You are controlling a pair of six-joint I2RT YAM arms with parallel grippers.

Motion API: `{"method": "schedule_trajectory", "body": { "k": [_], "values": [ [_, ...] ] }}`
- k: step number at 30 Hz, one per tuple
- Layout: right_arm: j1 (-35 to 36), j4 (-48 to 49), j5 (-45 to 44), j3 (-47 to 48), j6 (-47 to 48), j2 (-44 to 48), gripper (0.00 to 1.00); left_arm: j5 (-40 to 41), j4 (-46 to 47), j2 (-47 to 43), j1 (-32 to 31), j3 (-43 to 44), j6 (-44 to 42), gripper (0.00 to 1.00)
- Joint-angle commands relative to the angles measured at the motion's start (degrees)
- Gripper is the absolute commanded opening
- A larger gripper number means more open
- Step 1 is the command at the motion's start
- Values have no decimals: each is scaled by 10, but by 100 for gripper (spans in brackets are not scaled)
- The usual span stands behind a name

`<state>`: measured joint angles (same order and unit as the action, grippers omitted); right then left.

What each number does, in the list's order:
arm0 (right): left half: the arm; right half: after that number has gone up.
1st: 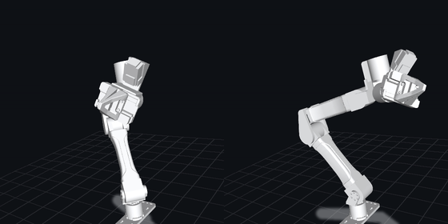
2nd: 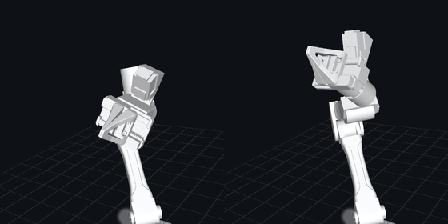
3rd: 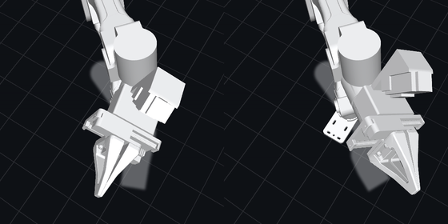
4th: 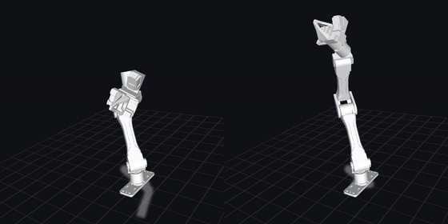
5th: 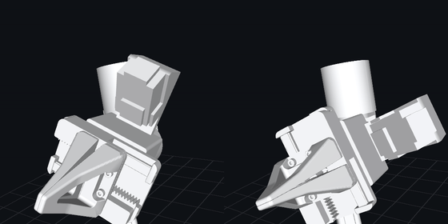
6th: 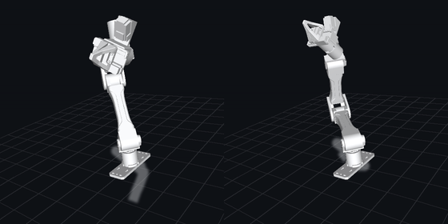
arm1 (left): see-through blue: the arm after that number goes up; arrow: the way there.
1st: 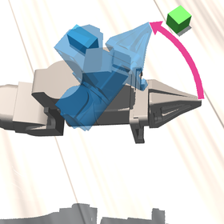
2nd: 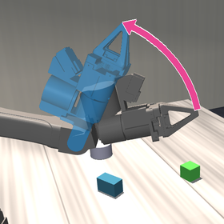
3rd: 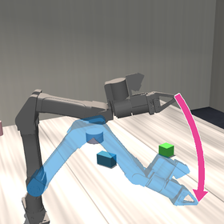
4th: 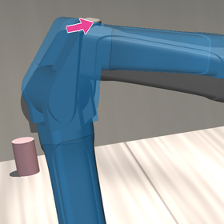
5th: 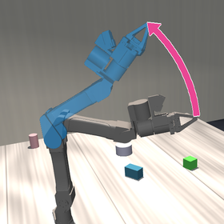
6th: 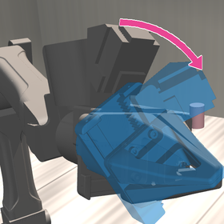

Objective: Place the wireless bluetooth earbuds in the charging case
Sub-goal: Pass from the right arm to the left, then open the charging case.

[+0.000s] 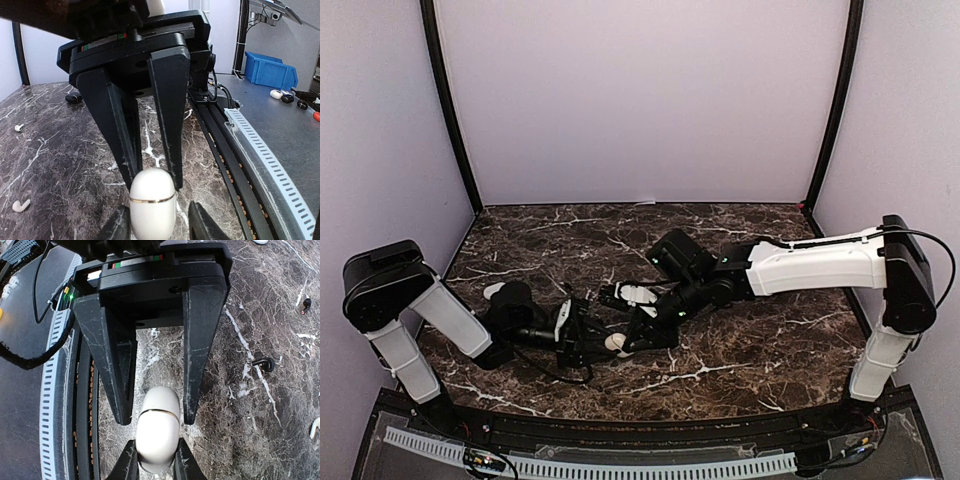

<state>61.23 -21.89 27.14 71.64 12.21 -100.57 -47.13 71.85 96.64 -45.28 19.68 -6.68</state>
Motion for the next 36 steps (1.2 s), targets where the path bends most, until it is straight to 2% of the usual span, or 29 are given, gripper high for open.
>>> {"method": "schedule_trajectory", "body": {
  "k": [1, 9, 14, 18, 25, 36],
  "values": [
    [5, 13, -3, 13, 4, 12, 0, -12, -13, 0, -3, 8, -9, 38],
    [5, 12, -3, 11, 4, 14, 0, -13, -20, -1, -3, 9, -14, 36],
    [5, 24, -5, 2, 0, 21, 0, -20, -21, -1, -4, 10, -18, 20],
    [5, 39, -13, -13, -3, 30, 2, -28, -4, -5, -4, 4, -20, 13],
    [3, 69, -48, -41, -20, 52, 14, -36, 33, -12, -4, -11, -20, 10],
    [-26, 107, -92, -91, -47, 95, 14, -47, 40, -15, -4, -15, -19, 10]
  ]
}}
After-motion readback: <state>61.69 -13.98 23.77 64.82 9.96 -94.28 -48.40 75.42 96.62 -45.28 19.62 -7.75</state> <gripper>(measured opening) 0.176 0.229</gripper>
